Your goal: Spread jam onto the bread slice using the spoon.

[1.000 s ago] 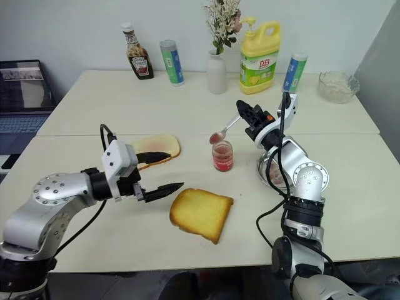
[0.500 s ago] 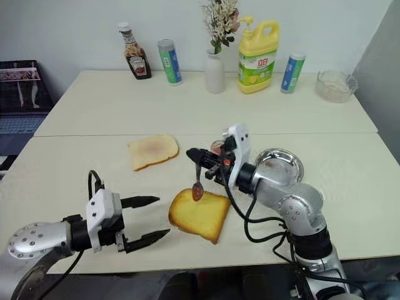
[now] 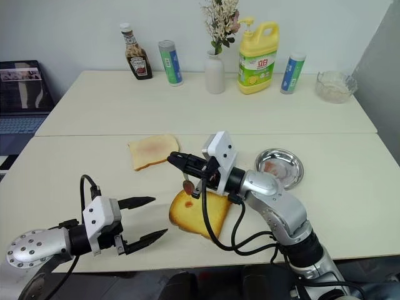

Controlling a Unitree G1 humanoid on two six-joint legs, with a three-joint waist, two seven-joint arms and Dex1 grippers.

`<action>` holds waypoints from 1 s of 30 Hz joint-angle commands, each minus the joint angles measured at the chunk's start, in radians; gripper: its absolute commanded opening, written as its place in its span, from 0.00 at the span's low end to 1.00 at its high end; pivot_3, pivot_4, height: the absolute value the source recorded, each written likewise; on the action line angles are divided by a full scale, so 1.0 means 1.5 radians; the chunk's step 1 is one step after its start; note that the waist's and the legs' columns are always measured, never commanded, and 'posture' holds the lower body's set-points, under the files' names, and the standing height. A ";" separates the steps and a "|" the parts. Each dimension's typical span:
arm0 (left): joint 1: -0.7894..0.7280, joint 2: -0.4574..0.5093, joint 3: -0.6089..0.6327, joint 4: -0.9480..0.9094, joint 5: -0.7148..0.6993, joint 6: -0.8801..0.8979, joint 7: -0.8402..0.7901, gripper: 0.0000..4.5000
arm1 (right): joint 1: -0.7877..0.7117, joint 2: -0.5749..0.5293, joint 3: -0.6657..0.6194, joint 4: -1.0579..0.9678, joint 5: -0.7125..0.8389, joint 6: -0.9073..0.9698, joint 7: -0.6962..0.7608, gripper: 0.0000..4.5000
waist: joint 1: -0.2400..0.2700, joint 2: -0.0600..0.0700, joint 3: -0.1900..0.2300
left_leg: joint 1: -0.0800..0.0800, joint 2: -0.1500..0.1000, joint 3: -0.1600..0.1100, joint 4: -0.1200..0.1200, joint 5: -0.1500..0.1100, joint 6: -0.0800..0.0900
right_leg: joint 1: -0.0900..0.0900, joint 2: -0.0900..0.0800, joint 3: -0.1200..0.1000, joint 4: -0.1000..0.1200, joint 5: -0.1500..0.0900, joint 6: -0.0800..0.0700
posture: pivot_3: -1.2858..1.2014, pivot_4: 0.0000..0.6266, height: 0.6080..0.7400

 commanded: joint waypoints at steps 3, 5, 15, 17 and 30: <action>-0.011 0.002 0.007 0.007 0.002 -0.016 -0.001 1.00 | 0.005 -0.001 0.003 -0.030 -0.011 -0.034 0.039 0.01 | 0.000 0.000 0.000 | 0.000 0.000 0.000 0.000 0.000 0.000 | 0.000 0.000 0.000 0.000 0.000 0.000 | 0.52 0.24 1.00; -0.013 0.003 0.005 0.012 0.005 -0.020 -0.003 1.00 | 0.011 -0.002 0.004 -0.035 -0.012 -0.038 0.051 0.01 | 0.000 0.000 0.000 | 0.000 0.000 0.000 0.000 0.000 0.000 | 0.000 0.000 0.000 0.000 0.000 0.000 | 0.52 0.24 1.00; -0.028 0.005 -0.007 0.031 0.014 -0.045 -0.018 1.00 | 0.043 -0.006 -0.022 -0.039 0.015 -0.015 0.066 0.01 | 0.001 0.000 0.000 | 0.000 0.000 0.000 0.001 0.000 0.000 | 0.000 0.000 0.000 0.000 0.000 0.000 | 0.52 0.24 1.00; -0.029 0.004 -0.007 0.030 0.016 -0.049 -0.019 1.00 | 0.059 0.018 -0.061 -0.029 0.064 0.040 0.024 0.01 | 0.001 0.000 0.000 | 0.000 0.000 0.000 0.001 0.000 0.000 | 0.000 0.000 0.000 0.000 0.000 0.000 | 0.52 0.24 1.00; -0.048 0.006 -0.013 0.034 0.027 -0.054 -0.018 1.00 | 0.081 0.169 -0.218 0.076 0.223 0.251 -0.228 0.01 | -0.001 -0.001 -0.001 | 0.001 0.000 0.000 0.001 0.000 0.000 | 0.001 0.000 0.000 0.001 0.000 0.000 | 0.52 0.24 1.00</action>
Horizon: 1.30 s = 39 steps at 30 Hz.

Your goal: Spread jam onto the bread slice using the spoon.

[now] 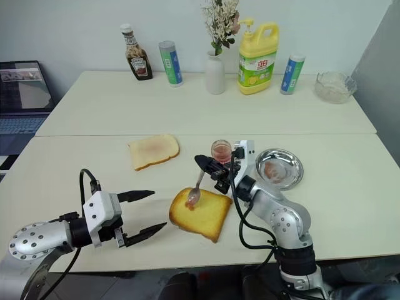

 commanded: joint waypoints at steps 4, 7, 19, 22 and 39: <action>0.003 0.010 0.002 -0.005 0.006 -0.019 -0.011 1.00 | -0.019 0.048 -0.013 0.037 -0.007 -0.012 -0.049 0.01 | 0.000 0.000 0.000 | 0.000 0.000 0.000 0.000 0.000 0.000 | 0.000 0.000 0.000 0.000 0.000 0.000 | 0.52 0.24 1.00; 0.004 0.010 0.002 -0.003 0.008 -0.024 -0.014 1.00 | -0.033 0.060 -0.008 0.053 -0.015 -0.023 -0.046 0.01 | 0.000 0.000 0.000 | 0.000 0.000 0.000 0.000 0.000 0.000 | 0.000 0.000 0.000 0.000 0.000 0.000 | 0.52 0.24 1.00; -0.001 0.006 -0.007 0.002 0.019 -0.034 -0.019 1.00 | -0.041 0.039 0.009 0.101 -0.049 -0.019 0.004 0.01 | 0.000 0.000 0.000 | 0.000 0.000 0.000 0.000 0.000 0.000 | 0.000 0.000 0.000 0.000 0.000 0.000 | 0.52 0.24 1.00; -0.002 0.006 -0.011 0.001 0.021 -0.035 -0.017 1.00 | -0.024 0.016 0.001 0.077 -0.037 0.002 0.010 0.01 | 0.000 0.000 0.000 | 0.000 0.000 0.000 0.000 0.000 0.000 | 0.000 0.000 0.000 0.000 0.000 0.000 | 0.52 0.24 1.00; 0.008 0.005 -0.015 0.007 0.023 -0.047 -0.021 1.00 | 0.017 -0.049 -0.122 0.003 0.097 0.103 -0.051 0.01 | 0.000 -0.001 0.000 | 0.001 0.000 0.000 0.000 0.000 0.000 | 0.001 0.000 0.000 0.000 0.000 0.001 | 0.52 0.24 1.00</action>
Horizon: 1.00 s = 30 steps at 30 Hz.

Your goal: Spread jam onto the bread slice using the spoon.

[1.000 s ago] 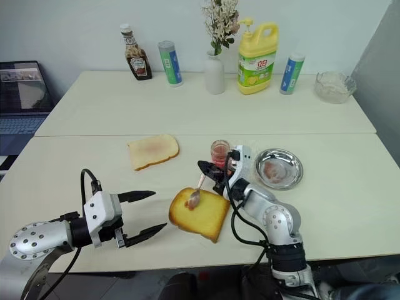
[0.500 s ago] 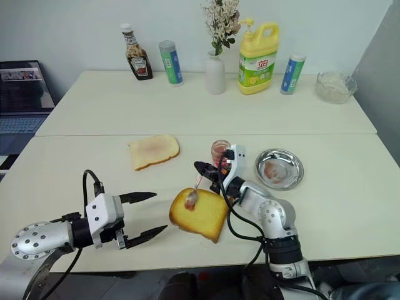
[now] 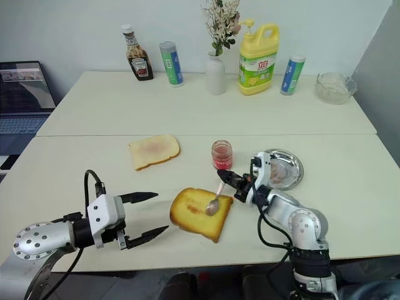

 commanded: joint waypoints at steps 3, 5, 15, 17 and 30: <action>0.006 0.001 0.000 -0.004 0.000 -0.017 -0.003 1.00 | -0.042 0.062 0.002 -0.006 0.029 0.003 -0.050 0.01 | -0.001 0.000 0.000 | 0.000 0.000 0.000 0.000 0.000 0.000 | 0.000 0.000 0.000 0.000 0.000 0.000 | 0.52 0.24 1.00; 0.004 0.001 -0.001 -0.005 0.001 -0.017 -0.002 1.00 | -0.054 0.083 0.017 0.012 0.012 -0.009 -0.053 0.01 | -0.002 0.000 0.000 | 0.000 0.000 0.000 0.000 0.000 0.000 | 0.000 0.000 0.000 0.000 0.000 0.000 | 0.52 0.24 1.00; 0.026 -0.004 -0.001 -0.021 0.005 -0.020 0.007 1.00 | -0.102 0.149 0.075 0.114 -0.052 -0.047 -0.038 0.01 | -0.002 0.000 0.000 | 0.000 0.000 0.000 0.000 0.000 0.000 | 0.000 0.000 0.000 0.000 0.000 0.000 | 0.52 0.24 1.00; 0.026 -0.005 -0.004 -0.022 0.006 -0.020 0.008 1.00 | -0.098 0.141 0.084 0.120 -0.060 -0.043 -0.025 0.01 | -0.001 0.000 0.000 | 0.000 0.000 0.000 0.000 0.000 0.000 | 0.000 0.000 0.000 0.000 0.000 0.000 | 0.52 0.24 1.00; 0.029 -0.007 -0.007 -0.014 0.013 -0.032 0.004 1.00 | -0.007 0.006 0.007 0.003 0.049 0.107 -0.016 0.01 | -0.001 0.000 0.000 | 0.000 0.000 0.000 0.000 0.000 0.000 | 0.000 0.000 0.000 0.000 0.000 0.000 | 0.52 0.24 1.00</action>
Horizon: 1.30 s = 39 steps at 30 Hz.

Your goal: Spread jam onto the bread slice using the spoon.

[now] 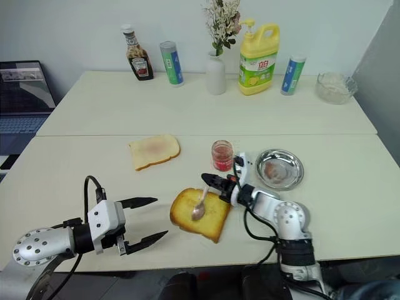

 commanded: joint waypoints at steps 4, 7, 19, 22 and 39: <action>0.006 -0.001 0.000 -0.009 0.004 -0.024 0.001 1.00 | 0.030 -0.020 -0.037 -0.061 0.059 0.050 -0.027 0.01 | -0.001 0.000 0.000 | 0.000 0.000 0.000 0.000 0.000 0.000 | 0.000 0.000 0.000 0.000 0.000 0.000 | 0.52 0.24 1.00; 0.007 -0.001 -0.002 -0.006 0.005 -0.028 0.002 1.00 | 0.006 0.012 -0.057 -0.047 0.072 0.028 -0.060 0.01 | -0.001 0.000 0.000 | 0.000 0.000 0.000 0.000 0.000 0.000 | 0.000 0.000 0.000 0.000 0.000 0.000 | 0.52 0.24 1.00; -0.005 -0.003 -0.012 -0.008 0.008 -0.023 0.005 1.00 | -0.034 0.053 -0.048 0.041 -0.003 -0.063 -0.078 0.01 | 0.000 0.000 0.000 | -0.001 0.000 0.000 0.000 0.000 0.000 | 0.000 0.000 0.000 0.000 0.000 0.000 | 0.52 0.24 1.00; -0.006 -0.004 -0.014 -0.008 0.009 -0.023 0.007 1.00 | -0.010 0.030 -0.049 0.016 0.009 -0.041 -0.070 0.01 | 0.000 0.000 0.000 | 0.000 0.000 0.000 0.000 0.000 0.000 | 0.000 0.000 0.000 0.000 0.000 0.000 | 0.52 0.24 1.00; -0.012 -0.008 -0.011 -0.003 -0.002 -0.022 0.010 1.00 | -0.016 -0.002 -0.105 -0.043 0.129 -0.020 -0.117 0.01 | -0.001 0.000 0.000 | 0.000 0.000 0.000 0.000 0.000 0.000 | 0.000 0.000 0.000 0.000 0.000 0.001 | 0.52 0.24 1.00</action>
